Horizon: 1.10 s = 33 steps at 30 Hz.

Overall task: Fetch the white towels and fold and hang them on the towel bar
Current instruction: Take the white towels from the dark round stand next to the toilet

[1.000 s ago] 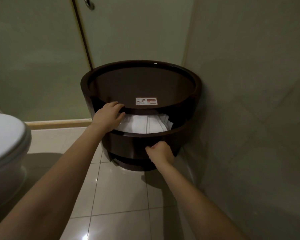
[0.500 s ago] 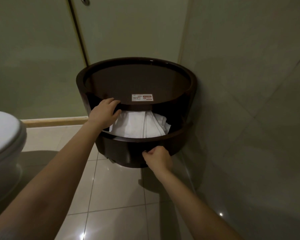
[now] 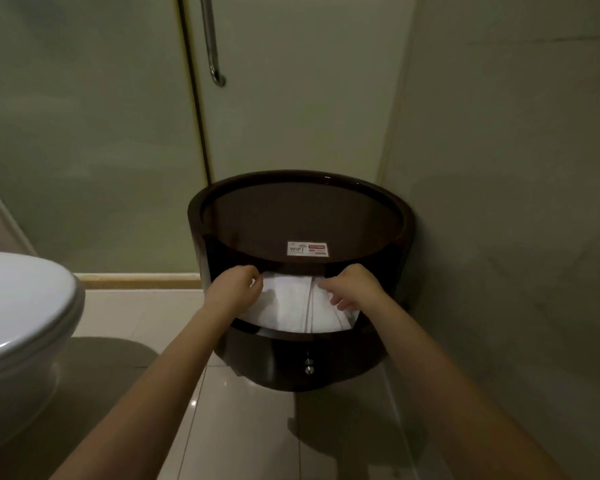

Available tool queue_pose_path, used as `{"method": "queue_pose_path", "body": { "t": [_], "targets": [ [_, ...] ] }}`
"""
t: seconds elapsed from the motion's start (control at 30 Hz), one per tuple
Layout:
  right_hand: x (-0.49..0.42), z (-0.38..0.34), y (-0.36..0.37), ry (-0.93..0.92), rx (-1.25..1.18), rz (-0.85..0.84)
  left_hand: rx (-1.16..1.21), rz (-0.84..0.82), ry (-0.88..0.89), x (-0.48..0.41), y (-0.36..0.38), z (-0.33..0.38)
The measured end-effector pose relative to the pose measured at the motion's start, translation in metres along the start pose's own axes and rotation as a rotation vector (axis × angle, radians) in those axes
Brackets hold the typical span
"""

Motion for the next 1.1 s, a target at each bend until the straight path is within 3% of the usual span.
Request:
{"method": "queue_pose_path", "body": {
  "t": [0.17, 0.33, 0.43, 0.5, 0.73, 1.1],
  "targets": [
    [-0.023, 0.008, 0.016, 0.104, -0.213, -0.103, 0.072, -0.29, -0.247, 0.003, 0.041, -0.012],
    [-0.046, 0.035, 0.046, 0.25, -0.063, -0.23, 0.277, -0.449, -0.411, -0.003, 0.065, -0.019],
    [-0.057, 0.047, 0.055, 0.292, -0.124, -0.251, 0.511, -0.522, -0.631, 0.004, 0.077, -0.028],
    [-0.062, 0.051, 0.056, 0.28, -0.151, -0.247, 0.522, -0.567, -0.687, 0.007, 0.082, -0.03],
    [-0.068, 0.059, 0.059, 0.279, -0.203, -0.272, 0.563, -0.602, -0.743, 0.012, 0.093, -0.037],
    [-0.055, 0.053, 0.065, 0.298, -0.366, -0.306, 0.593, -0.484, -0.695, 0.019, 0.08, -0.031]
  ]
}}
Point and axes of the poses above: each hand's wrist, its own x-axis away from the middle knuckle, its own y-axis out of the palm, z = x × y, the point moved 9 cm from there along -x, towards the middle knuckle, and after that the axes turned 7 degrees about y, right-handed, at the moved point
